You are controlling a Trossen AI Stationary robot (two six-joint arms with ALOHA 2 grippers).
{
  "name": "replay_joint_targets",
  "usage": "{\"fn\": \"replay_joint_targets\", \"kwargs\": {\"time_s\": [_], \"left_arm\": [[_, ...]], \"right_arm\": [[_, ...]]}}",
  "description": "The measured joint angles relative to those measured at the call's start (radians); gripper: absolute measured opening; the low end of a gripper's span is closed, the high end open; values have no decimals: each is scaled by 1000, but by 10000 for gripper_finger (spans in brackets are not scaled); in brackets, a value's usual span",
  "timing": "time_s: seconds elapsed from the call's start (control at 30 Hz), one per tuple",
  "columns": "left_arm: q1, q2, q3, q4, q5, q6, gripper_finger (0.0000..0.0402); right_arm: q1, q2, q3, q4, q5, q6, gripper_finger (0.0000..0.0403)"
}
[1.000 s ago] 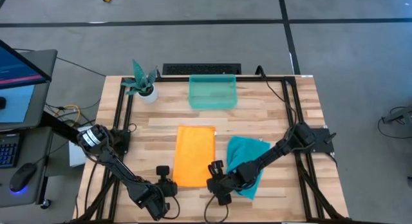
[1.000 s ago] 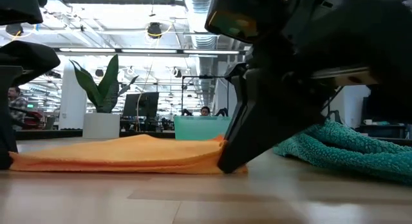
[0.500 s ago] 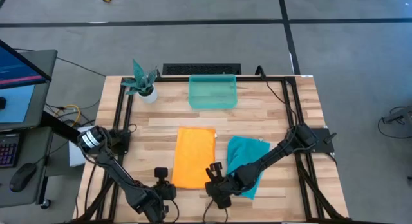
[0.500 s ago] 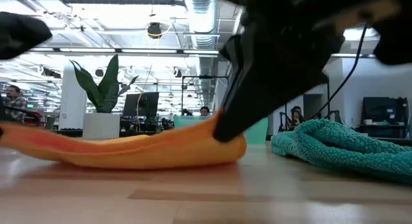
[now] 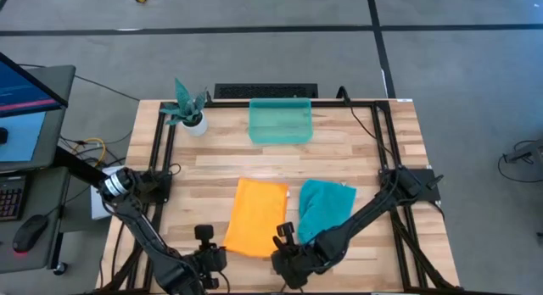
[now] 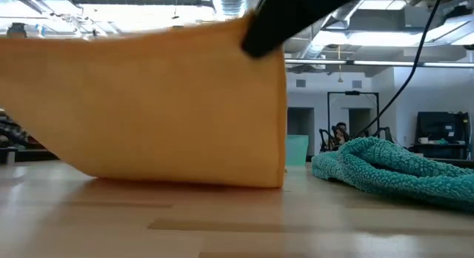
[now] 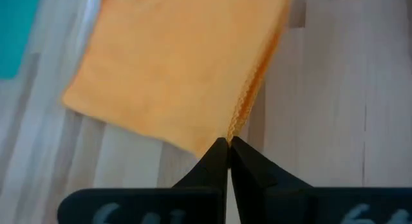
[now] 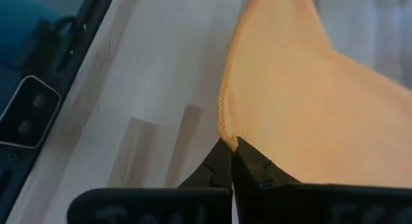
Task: Roll microfiber towels into tight, uniform cylinder then place into a basket
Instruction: Roll the yellow microfiber cloth
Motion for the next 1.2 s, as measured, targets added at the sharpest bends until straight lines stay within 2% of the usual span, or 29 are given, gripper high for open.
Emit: {"fn": "replay_joint_targets", "kwargs": {"time_s": [0.13, 0.27, 0.53, 0.7, 0.83, 0.97, 1.2], "left_arm": [[-11, 0, 39, -80, -30, -52, 0], [3, 0, 40, -136, -59, -84, 0], [108, -1, 31, -231, -114, -98, 0], [184, -2, -41, -226, -125, -59, 0], [229, -2, -89, -221, -190, -48, 0], [274, -2, -113, -219, -196, -46, 0], [348, -2, -191, -106, -200, 53, 0]], "right_arm": [[22, 0, 47, -67, 66, 24, 5], [23, -1, 52, -121, 154, 83, 13], [-45, 9, 43, -330, 254, 320, 5], [-95, 9, -39, -310, 260, 389, 14], [-129, 9, -93, -288, 296, 416, 6], [-158, 8, -134, -246, 331, 418, 11], [-202, 9, -154, -240, 331, 418, 5]]}}
